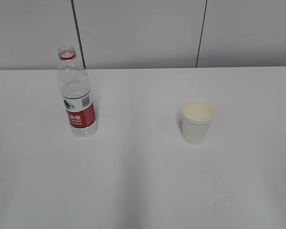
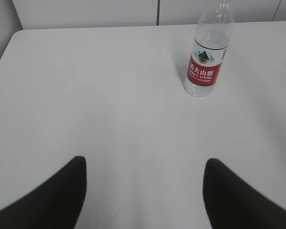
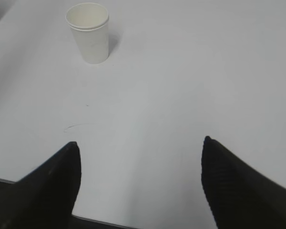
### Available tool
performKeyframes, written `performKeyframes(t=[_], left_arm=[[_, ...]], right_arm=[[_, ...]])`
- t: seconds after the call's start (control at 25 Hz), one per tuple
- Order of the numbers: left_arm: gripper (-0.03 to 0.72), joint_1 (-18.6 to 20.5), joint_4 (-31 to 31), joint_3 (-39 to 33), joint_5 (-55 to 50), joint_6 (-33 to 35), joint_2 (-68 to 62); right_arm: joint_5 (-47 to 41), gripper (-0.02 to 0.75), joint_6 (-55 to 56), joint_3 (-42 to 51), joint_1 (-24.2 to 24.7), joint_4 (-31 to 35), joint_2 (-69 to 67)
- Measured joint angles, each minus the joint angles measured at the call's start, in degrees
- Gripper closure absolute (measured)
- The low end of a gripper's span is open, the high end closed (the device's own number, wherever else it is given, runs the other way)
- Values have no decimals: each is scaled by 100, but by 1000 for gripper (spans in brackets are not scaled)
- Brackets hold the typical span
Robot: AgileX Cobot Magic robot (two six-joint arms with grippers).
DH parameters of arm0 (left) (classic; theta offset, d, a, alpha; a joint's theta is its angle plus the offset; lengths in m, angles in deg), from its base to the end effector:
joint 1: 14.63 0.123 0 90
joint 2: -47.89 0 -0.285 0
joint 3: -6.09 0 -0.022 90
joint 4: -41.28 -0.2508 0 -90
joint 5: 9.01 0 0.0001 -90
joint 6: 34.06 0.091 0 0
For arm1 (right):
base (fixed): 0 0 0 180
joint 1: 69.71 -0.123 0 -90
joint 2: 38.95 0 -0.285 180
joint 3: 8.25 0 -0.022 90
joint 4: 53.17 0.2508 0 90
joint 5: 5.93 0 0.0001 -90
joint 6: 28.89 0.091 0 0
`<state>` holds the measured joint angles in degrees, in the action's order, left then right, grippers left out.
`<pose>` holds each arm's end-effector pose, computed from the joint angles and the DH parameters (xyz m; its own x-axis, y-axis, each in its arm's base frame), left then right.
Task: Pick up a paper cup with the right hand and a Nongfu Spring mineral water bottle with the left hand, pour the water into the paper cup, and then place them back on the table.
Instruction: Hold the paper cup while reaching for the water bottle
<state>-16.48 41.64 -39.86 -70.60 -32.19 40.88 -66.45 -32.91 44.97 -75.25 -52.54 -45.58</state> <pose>-0.0132 -0.0001 0.2885 -0.4140 0.0430 -0.9093 0.0496 0.9985 0.0247 0.0011 0.0010 0.2548 -0.4954 -0.1131 -0.8613 -0.1371 0.9892 -0.0510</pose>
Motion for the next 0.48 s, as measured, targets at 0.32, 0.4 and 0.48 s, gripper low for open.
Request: performKeyframes(t=[0.32, 0.4, 0.48], left_arm=[[224, 0, 0, 0, 0, 0, 0], [224, 0, 0, 0, 0, 0, 0], [224, 0, 0, 0, 0, 0, 0]], right_arm=[[0, 156, 0, 0, 0, 0, 0], [0, 156, 0, 0, 0, 0, 0], [0, 156, 0, 0, 0, 0, 0]])
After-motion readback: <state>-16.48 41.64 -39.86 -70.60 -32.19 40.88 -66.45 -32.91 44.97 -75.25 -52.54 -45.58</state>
